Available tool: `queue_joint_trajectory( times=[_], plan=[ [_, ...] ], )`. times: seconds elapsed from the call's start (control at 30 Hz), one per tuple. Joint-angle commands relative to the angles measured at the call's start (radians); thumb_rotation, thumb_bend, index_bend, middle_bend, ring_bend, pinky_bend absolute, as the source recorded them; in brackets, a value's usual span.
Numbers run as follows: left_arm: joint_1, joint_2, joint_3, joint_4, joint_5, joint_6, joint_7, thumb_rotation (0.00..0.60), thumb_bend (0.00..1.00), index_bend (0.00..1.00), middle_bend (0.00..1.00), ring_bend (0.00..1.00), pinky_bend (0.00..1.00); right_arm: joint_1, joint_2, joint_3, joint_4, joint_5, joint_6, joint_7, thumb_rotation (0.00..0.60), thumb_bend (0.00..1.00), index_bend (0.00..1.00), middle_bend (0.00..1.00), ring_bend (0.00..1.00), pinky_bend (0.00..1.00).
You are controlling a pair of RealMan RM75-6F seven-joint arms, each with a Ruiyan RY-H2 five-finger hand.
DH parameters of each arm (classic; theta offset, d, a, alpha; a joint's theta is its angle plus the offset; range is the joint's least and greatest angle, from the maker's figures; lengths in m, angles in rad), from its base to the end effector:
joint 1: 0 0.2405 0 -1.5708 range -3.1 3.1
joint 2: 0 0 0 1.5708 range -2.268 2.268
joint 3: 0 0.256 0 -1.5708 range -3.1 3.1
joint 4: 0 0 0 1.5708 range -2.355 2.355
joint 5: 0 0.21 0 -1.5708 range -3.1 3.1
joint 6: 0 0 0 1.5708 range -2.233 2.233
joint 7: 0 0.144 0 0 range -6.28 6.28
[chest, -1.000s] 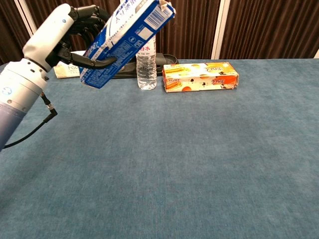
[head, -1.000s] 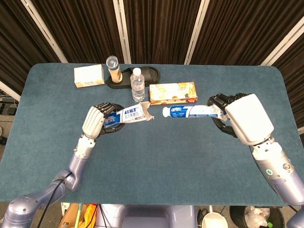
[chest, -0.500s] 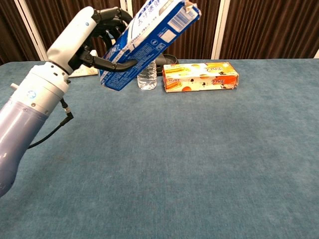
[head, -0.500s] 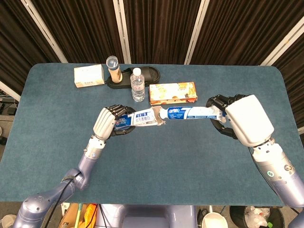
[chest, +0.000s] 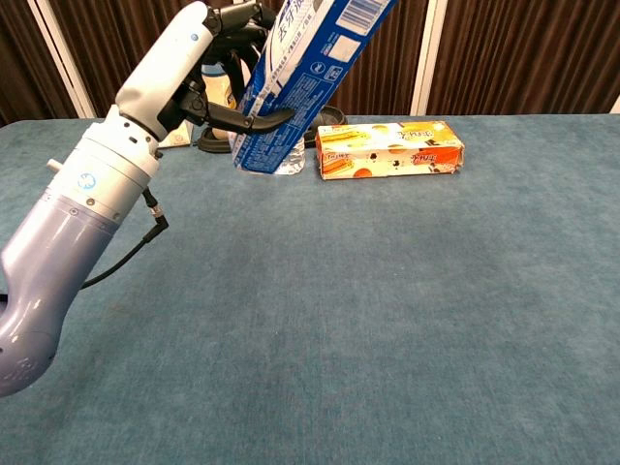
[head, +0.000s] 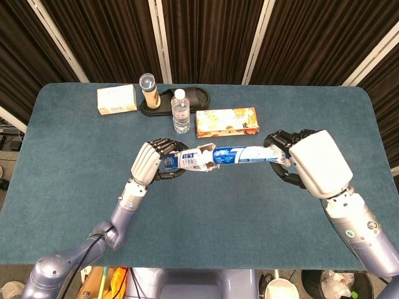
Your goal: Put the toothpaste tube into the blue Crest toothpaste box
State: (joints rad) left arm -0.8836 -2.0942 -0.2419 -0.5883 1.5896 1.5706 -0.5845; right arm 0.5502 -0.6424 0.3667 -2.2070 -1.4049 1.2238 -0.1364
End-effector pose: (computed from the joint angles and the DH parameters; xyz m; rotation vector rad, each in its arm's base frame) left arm -0.0801 0.3629 -0.0441 -1.5406 -0.7705 -1.9952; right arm -0.0631 -0.2782 0.2414 1.7426 -0.5096 1.3017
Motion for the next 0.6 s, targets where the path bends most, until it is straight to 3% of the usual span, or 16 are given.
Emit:
queue_joint_trajectory(
  times=[0.03,0.6],
  plan=[
    [-0.003,-0.001,0.004,-0.010,0.003,0.008,0.005,0.600,0.37,0.35,0.51,0.49,0.58,-0.001,0.000,-0.002,0.002,0.001,0.000,-0.004,0.600,0.47,0.92,0.85,0.73,0.73],
    [-0.037,0.007,-0.011,-0.094,-0.019,-0.036,0.080,0.600,0.37,0.34,0.51,0.49,0.58,-0.008,-0.012,-0.020,-0.015,-0.023,-0.001,-0.021,0.600,0.47,0.92,0.85,0.73,0.73]
  ],
)
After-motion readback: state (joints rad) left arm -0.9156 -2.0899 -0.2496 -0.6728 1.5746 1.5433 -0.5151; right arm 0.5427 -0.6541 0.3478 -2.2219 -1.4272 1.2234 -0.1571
